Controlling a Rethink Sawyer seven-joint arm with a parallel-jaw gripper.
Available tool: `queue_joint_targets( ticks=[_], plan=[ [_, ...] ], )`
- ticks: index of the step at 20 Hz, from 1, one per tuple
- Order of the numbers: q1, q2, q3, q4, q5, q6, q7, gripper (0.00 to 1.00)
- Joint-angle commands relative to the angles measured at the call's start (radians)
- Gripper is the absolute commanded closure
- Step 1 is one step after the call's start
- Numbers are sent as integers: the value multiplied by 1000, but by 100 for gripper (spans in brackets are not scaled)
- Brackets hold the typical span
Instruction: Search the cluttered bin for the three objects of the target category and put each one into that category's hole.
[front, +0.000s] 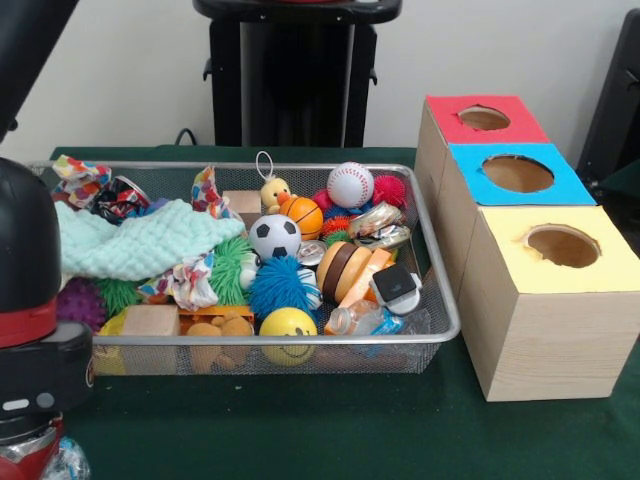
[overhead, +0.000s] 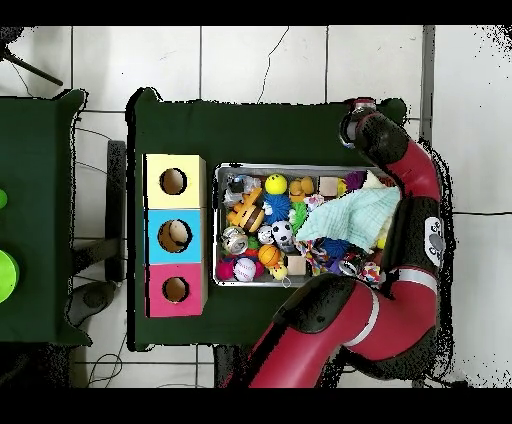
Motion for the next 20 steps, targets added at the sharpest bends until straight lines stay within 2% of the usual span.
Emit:
queue_joint_targets(
  ticks=[1,5,11,20],
  plan=[
    [-5,134,142,58,25,100,-129,100],
    [-4,108,141,122,47,89,-80,100],
    [-5,8,110,296,74,77,9,100],
    [-23,-136,72,517,85,98,32,100]
  ],
)
